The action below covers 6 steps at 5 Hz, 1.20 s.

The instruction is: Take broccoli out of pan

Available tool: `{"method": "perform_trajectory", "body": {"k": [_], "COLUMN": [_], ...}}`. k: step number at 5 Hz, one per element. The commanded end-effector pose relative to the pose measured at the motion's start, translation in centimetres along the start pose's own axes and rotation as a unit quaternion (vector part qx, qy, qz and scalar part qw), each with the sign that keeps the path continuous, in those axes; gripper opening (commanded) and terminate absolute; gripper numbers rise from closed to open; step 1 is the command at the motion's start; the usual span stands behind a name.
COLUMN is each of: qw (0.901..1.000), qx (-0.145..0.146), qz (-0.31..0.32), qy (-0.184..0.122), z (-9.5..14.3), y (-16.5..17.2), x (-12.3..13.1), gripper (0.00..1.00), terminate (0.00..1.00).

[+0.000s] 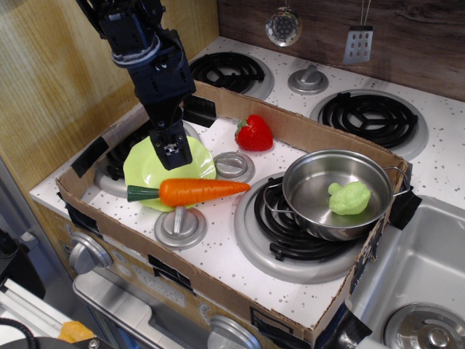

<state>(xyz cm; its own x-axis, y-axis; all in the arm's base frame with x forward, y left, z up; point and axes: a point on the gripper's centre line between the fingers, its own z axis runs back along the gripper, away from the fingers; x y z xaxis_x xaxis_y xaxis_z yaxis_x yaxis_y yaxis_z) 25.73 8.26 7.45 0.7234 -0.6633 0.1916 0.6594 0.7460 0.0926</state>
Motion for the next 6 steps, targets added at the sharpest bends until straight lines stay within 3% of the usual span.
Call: {"method": "perform_trajectory", "body": {"k": [1, 2, 3, 4, 5, 6], "qw": [1.0, 0.9978, 0.9929, 0.9806, 0.9742, 0.9654], "qx": [0.0, -0.013, -0.012, 0.0, -0.024, 0.013], "qz": [0.0, -0.064, -0.118, -0.196, -0.224, -0.26], "qy": [0.0, -0.011, 0.0, 0.0, -0.011, -0.002], "z": [0.0, 0.9, 2.6, 3.3, 3.0, 2.1], "y": [0.0, -0.1, -0.5, -1.8, -4.5, -7.0], "x": [0.0, 1.6, 3.7, 5.9, 8.6, 10.4], "gripper": [1.0, 1.0, 1.0, 1.0, 1.0, 1.0], "terminate": [0.0, 0.0, 0.0, 0.0, 0.0, 0.0]}}
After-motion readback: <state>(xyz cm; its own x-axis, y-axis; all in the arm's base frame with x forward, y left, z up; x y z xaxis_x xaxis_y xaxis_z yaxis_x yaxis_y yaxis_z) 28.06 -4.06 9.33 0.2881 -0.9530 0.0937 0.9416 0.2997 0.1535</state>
